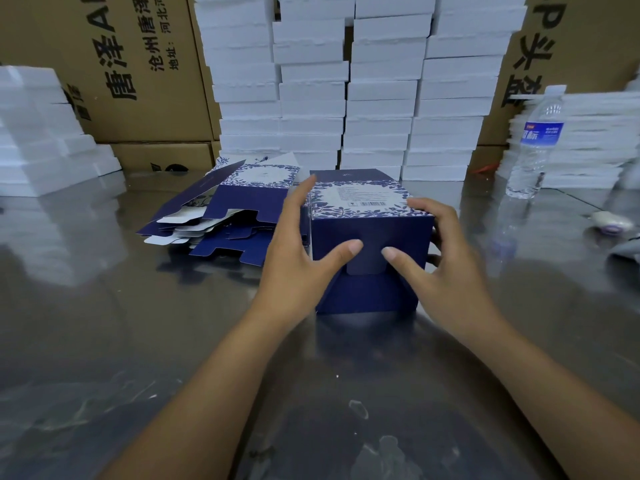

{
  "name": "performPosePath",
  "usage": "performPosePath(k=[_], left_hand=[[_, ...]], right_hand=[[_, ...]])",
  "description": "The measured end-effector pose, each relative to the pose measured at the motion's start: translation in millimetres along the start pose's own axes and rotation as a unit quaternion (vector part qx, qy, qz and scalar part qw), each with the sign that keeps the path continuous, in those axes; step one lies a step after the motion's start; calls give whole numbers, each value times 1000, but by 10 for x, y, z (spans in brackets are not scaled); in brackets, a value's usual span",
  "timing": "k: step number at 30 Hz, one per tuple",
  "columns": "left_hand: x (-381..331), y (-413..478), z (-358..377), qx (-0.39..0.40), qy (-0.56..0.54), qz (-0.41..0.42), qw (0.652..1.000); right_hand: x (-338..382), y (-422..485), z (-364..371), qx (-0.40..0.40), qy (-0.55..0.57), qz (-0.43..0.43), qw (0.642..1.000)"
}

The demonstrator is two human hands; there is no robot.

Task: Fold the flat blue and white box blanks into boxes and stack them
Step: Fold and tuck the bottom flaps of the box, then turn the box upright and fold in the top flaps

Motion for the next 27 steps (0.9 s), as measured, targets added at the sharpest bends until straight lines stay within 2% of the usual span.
performPosePath(k=[3,10,16,20,27], left_hand=[[16,-21,61,7,4,-6,1000],[-51,-49,5,-57,64,9,996],[-25,-29,-22,-53,72,10,996],[-24,-20,33,-34,14,0,999],[40,10,-29,-81,-99,-56,990]], right_hand=[[24,-8,-43,-28,-20,-14,999],[105,-34,-154,-97,-64,-30,993],[105,-31,-171,-98,-63,-27,993],[53,-18,-172,-87,1,3,996],[-193,72,-267,-123,137,107,977]])
Point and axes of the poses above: each hand's wrist, its own y-axis towards the middle knuckle, its own z-axis out of the palm, x = y × z, the point moved 10 cm from there along y, towards the middle knuckle, and after that the axes turned 9 degrees about z, right-handed, at the moved point
